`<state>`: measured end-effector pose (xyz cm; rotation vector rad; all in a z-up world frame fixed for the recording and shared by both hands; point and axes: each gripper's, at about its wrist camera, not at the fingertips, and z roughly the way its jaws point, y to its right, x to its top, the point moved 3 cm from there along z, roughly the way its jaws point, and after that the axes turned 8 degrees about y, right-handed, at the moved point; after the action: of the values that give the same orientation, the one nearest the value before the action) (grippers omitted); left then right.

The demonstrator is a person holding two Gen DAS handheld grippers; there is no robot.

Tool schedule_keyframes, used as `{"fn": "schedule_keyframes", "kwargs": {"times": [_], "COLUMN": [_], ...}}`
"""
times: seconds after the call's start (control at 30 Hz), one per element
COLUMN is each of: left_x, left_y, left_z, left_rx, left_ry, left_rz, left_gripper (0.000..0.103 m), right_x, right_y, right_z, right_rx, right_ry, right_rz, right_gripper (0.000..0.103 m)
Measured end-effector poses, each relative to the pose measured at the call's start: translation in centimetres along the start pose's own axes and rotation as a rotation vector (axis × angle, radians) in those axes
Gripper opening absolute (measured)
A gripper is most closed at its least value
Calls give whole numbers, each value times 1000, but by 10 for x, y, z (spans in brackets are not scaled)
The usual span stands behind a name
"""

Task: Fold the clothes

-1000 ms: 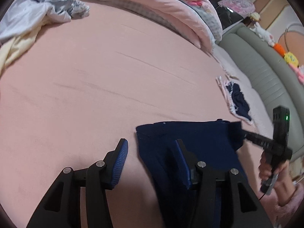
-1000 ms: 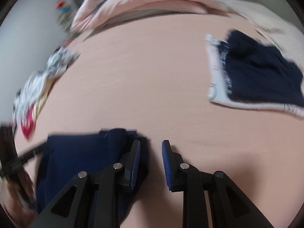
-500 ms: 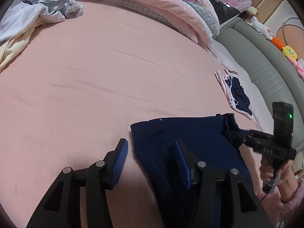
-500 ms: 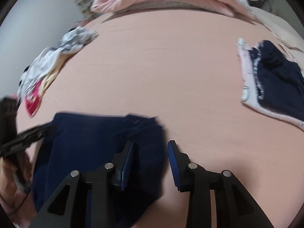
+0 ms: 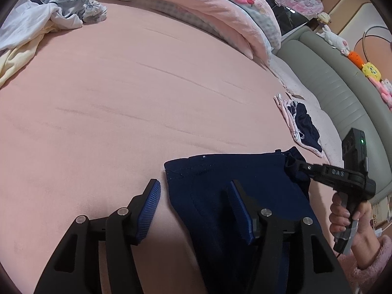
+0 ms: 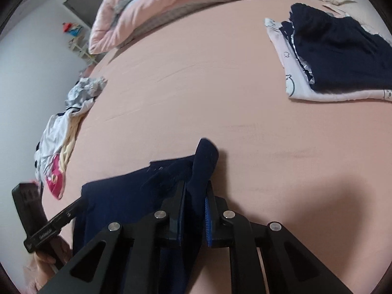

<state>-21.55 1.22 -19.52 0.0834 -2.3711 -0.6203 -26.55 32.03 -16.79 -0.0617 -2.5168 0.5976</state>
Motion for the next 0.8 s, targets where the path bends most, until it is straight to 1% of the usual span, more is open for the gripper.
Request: {"fn": "schedule_keyframes", "kwargs": {"times": [0.07,0.17,0.23,0.27,0.3,0.37,0.43,0.63,0.67,0.7,0.8], "left_x": [0,0,0,0,0,-1,-1,-2,-2,-2,-3], "left_y": [0,0,-1,-2,-3,-3,0,5,6,6,9], "left_z": [0,0,0,0,-1,2,5,4,4,4,4], "left_rx": [3,7,3,1,-1,5,26,40,42,44,51], "left_ry": [1,0,-2,-2,-2,-14,-29,-19,-18,-16,-11], "left_rz": [5,14,15,14,15,24,57,78,81,85,95], "left_gripper": [55,55,55,55,55,55,55,55,55,55,55], "right_x": [4,13,14,15,13,10,8,2,1,0,-3], "right_y": [1,13,14,14,16,20,26,44,47,50,59], "right_z": [7,9,9,9,8,0,-12,-46,-52,-58,-75], "right_rx": [-17,7,-19,-34,-58,-64,-68,-81,-84,-86,-93], "right_ry": [0,16,26,31,30,42,65,134,146,157,191], "right_rz": [7,106,90,80,56,49,59,92,97,103,119], "right_gripper": [13,13,11,6,5,4,4,2,2,7,17]}}
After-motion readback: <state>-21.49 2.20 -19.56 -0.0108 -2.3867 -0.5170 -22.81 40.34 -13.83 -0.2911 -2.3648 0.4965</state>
